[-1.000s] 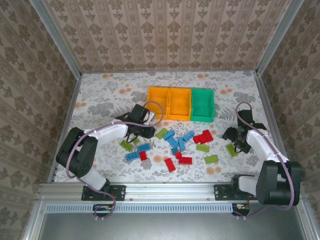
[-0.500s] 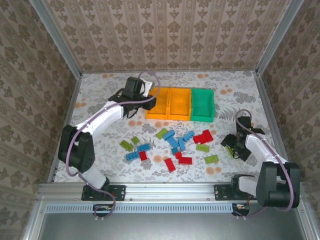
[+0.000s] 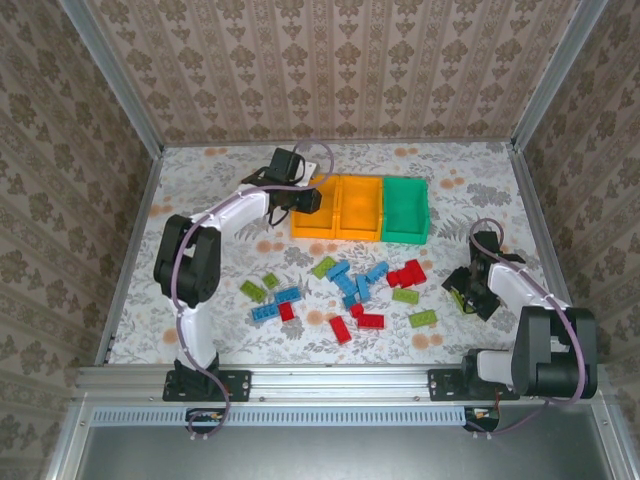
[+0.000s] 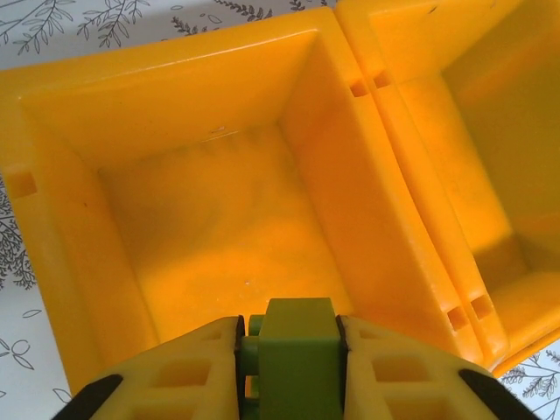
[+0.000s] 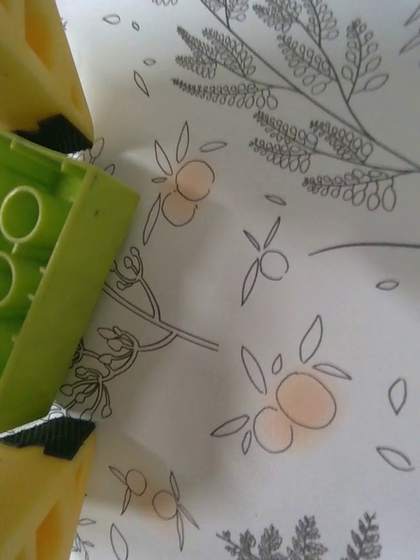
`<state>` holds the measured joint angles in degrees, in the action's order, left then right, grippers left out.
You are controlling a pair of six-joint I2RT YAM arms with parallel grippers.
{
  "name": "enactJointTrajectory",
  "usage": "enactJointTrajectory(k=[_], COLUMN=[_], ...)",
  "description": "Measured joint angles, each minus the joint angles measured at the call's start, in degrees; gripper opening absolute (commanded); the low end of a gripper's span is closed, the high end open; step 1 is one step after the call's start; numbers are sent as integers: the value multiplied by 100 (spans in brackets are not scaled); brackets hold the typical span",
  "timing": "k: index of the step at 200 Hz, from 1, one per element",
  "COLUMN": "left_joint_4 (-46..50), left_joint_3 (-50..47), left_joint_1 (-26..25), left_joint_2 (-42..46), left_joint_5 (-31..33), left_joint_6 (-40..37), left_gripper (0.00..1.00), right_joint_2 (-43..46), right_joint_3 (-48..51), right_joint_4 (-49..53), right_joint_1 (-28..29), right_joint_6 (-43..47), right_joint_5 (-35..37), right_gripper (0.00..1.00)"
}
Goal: Sort the legos into containers by color
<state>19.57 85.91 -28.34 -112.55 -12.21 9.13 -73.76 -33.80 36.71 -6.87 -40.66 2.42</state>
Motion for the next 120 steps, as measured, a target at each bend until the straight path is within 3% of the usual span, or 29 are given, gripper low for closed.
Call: enactJointTrajectory(k=[66, 104, 120], left_joint_4=[-275, -505, -608], left_joint_3=[-299, -859, -1145], left_joint_1=[-42, -120, -122], left_joint_2=[227, 951, 1309], left_joint_5=[-22, 105, 254], left_joint_6=[339, 428, 452], left_gripper=[70, 81, 91], right_joint_2=[-24, 33, 188], right_joint_3=[-61, -98, -264], right_joint_4=[79, 72, 79], right_joint_1=[0, 129, 380], right_joint_6=[42, 103, 125], right_joint_5=[35, 28, -9], right_gripper=[62, 61, 62])
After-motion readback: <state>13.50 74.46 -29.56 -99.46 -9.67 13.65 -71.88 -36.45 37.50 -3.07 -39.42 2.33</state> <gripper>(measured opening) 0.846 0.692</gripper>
